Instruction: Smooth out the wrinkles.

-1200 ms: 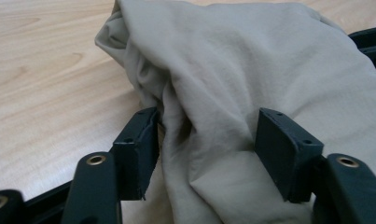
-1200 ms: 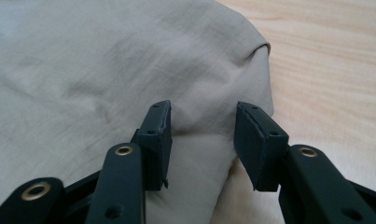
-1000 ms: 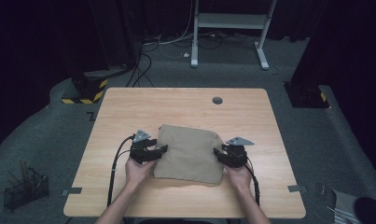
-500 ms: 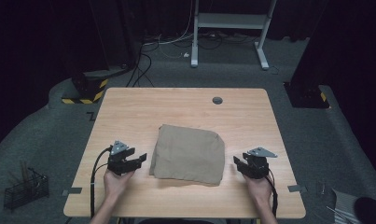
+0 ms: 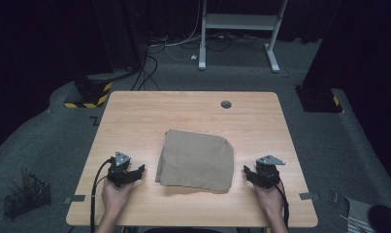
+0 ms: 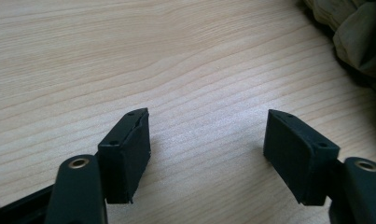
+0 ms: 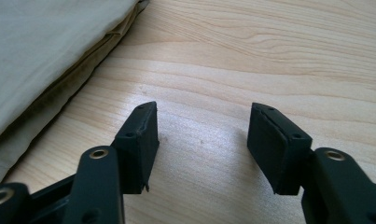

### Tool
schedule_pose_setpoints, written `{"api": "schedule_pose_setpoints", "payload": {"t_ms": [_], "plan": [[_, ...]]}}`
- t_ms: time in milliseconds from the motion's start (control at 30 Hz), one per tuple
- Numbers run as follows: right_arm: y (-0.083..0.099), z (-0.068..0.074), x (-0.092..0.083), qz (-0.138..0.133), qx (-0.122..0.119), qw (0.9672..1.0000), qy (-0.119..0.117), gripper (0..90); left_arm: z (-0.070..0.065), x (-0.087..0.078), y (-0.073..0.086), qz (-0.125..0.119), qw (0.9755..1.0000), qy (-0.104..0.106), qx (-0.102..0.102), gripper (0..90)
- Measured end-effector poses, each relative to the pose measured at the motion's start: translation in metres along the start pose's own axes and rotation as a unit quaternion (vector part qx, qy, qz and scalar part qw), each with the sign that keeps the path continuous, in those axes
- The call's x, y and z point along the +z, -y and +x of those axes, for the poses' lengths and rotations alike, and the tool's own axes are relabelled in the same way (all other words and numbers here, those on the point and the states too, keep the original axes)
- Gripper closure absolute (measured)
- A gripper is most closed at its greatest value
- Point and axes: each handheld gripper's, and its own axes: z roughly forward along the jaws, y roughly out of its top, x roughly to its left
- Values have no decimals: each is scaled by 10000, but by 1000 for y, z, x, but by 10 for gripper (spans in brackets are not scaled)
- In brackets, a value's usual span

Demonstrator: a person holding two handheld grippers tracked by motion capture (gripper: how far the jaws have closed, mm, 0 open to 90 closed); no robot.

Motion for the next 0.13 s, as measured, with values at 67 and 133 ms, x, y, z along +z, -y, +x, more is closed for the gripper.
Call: {"api": "schedule_pose_setpoints", "payload": {"t_ms": [67, 133], "plan": [[0, 0, 0, 0, 5, 10000, 20, 415, 0, 0, 0, 5, 10000, -16, -19, 292], [0, 0, 0, -1, 4, 10000, 23, 412, 0, 0, 0, 6, 10000, -16, -21, 291]]}}
